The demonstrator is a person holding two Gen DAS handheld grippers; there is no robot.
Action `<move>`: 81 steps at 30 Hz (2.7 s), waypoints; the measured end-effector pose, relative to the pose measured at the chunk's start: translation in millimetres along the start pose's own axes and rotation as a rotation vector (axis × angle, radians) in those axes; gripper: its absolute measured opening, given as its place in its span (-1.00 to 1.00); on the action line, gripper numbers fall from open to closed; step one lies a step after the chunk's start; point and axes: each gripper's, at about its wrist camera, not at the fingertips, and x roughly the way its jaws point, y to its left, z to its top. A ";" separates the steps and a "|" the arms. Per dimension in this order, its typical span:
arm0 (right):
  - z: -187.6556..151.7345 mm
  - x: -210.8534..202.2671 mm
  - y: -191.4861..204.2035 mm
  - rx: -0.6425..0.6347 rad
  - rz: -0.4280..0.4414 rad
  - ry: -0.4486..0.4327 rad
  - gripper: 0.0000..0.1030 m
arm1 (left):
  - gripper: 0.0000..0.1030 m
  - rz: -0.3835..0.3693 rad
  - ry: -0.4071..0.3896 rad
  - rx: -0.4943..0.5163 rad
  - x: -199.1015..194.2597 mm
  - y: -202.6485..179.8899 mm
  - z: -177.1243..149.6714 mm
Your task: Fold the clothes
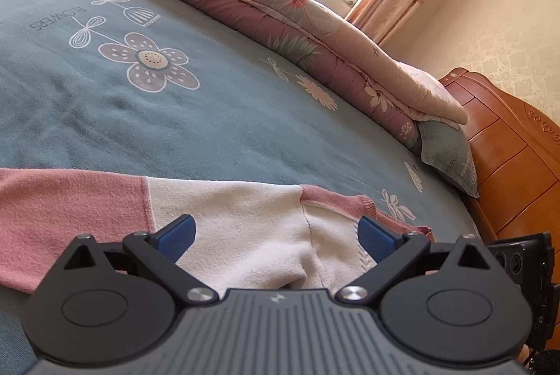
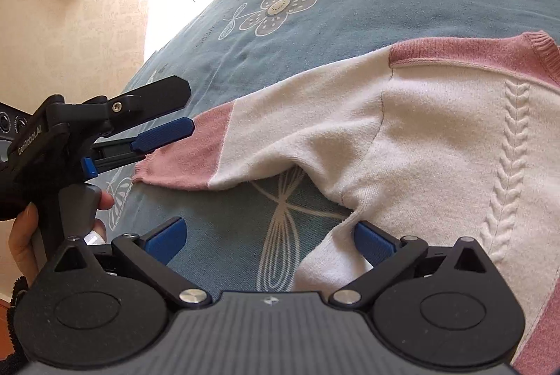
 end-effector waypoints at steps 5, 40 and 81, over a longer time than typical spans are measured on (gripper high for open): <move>-17.7 -6.1 1.7 -0.023 -0.036 0.024 1.00 | 0.94 -0.007 -0.014 -0.034 -1.8 5.8 0.7; -56.7 -175.9 -205.2 0.297 -0.530 -0.263 1.00 | 0.95 -0.098 0.469 0.545 92.1 -173.5 -127.2; -103.0 -229.8 -203.0 0.278 -0.668 -0.298 1.00 | 0.99 -0.184 0.441 0.464 94.0 -155.8 -117.7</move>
